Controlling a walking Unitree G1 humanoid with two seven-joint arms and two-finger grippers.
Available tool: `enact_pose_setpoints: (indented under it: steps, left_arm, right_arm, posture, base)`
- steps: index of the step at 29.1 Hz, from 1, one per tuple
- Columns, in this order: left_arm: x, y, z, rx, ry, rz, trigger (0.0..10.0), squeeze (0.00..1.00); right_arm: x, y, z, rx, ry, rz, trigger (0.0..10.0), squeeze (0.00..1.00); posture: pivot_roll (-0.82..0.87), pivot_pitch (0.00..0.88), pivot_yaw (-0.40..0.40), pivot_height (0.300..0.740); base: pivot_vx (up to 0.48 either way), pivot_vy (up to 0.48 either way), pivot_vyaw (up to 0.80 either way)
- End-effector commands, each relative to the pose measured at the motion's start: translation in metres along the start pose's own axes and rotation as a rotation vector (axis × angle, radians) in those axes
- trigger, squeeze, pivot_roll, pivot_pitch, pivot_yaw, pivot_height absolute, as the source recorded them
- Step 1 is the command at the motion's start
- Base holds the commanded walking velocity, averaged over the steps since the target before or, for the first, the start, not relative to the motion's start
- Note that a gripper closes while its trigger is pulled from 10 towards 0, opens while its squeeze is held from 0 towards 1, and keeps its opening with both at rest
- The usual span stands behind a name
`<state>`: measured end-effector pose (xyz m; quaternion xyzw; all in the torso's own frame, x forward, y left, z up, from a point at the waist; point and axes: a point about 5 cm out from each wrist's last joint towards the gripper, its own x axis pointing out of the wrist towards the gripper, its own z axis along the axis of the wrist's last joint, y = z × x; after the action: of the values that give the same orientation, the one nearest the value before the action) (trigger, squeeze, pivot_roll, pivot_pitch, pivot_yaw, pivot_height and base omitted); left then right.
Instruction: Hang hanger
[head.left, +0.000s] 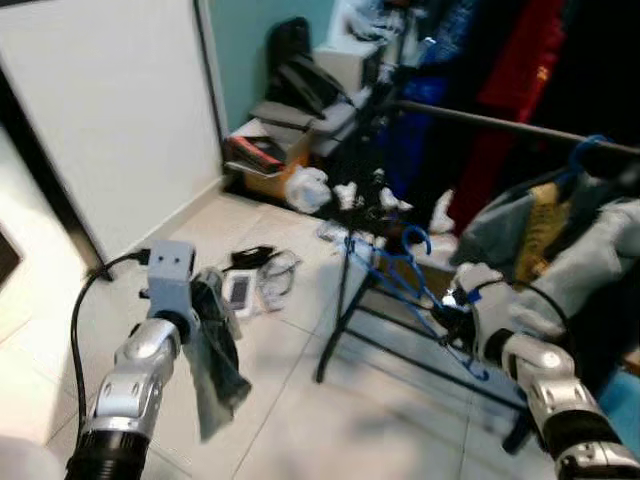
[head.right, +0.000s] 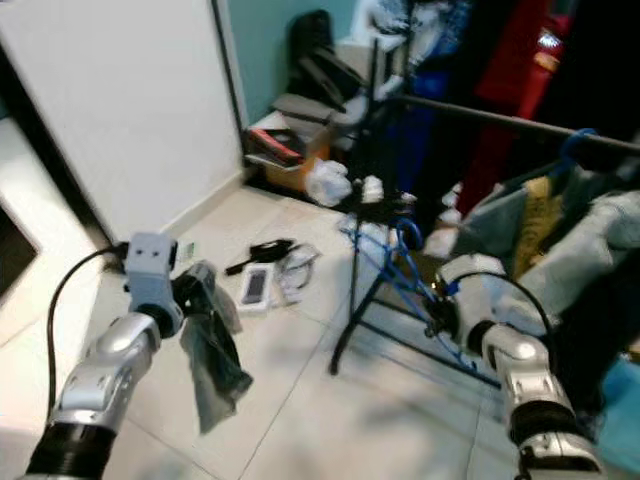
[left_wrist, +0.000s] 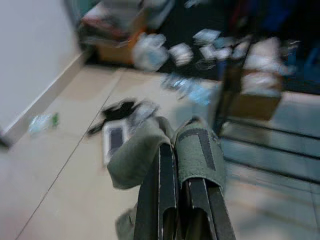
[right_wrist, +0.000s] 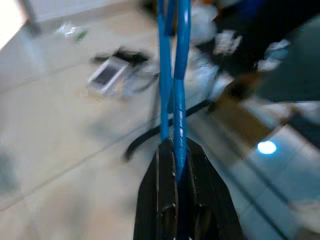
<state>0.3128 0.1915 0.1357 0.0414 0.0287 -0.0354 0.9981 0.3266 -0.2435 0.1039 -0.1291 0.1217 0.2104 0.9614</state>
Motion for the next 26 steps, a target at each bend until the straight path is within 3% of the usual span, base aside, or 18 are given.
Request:
enact_pose_setpoints:
  steps: [1,4,7,9,12,18,26]
  left_arm:
    - [-0.006,-0.004,0.003,0.026,-0.027,0.0,10.0,0.0]
    - [-0.029,-0.021,0.01,0.037,-0.104,-0.01,10.0,0.0]
    - [-0.033,-0.024,0.01,0.026,-0.114,-0.013,10.0,0.0]
    - [-0.047,-0.038,-0.007,0.013,-0.084,-0.013,10.0,0.0]
    - [-0.055,-0.047,-0.022,0.033,-0.054,-0.015,10.0,0.0]
    - [-0.049,-0.037,-0.023,0.013,-0.04,0.025,10.0,0.0]
    - [-0.045,-0.047,-0.023,0.023,-0.029,-0.007,10.0,0.0]
  right_arm:
    - [0.005,0.012,0.013,0.023,-0.062,0.034,10.0,0.0]
    - [0.003,0.051,0.018,0.105,-0.132,0.08,10.0,0.0]
    - [0.001,0.058,0.016,0.125,-0.137,0.082,10.0,0.0]
    - [-0.003,0.073,0.004,0.169,-0.127,0.063,10.0,0.0]
    - [-0.004,0.079,0.001,0.186,-0.133,0.044,10.0,0.0]
    - [0.0,0.088,0.005,0.175,-0.128,0.097,10.0,0.0]
    - [-0.003,0.093,0.005,0.24,-0.099,0.182,10.0,0.0]
  posture:
    - [-0.1,0.0,-0.005,0.74]
    - [-0.08,0.0,-0.011,0.74]
    - [-0.08,0.0,-0.011,0.74]
    - [-0.06,0.0,-0.006,0.74]
    - [-0.06,0.0,-0.003,0.74]
    - [-0.04,0.0,-0.012,0.74]
    - [-0.05,0.0,-0.002,0.74]
  base:
    - [0.0,0.0,-0.8]
    - [0.0,0.0,-0.8]
    - [0.0,0.0,-0.8]
    - [0.0,0.0,-0.8]
    - [0.0,0.0,-0.8]
    - [0.0,0.0,-0.8]
    - [0.0,0.0,-0.8]
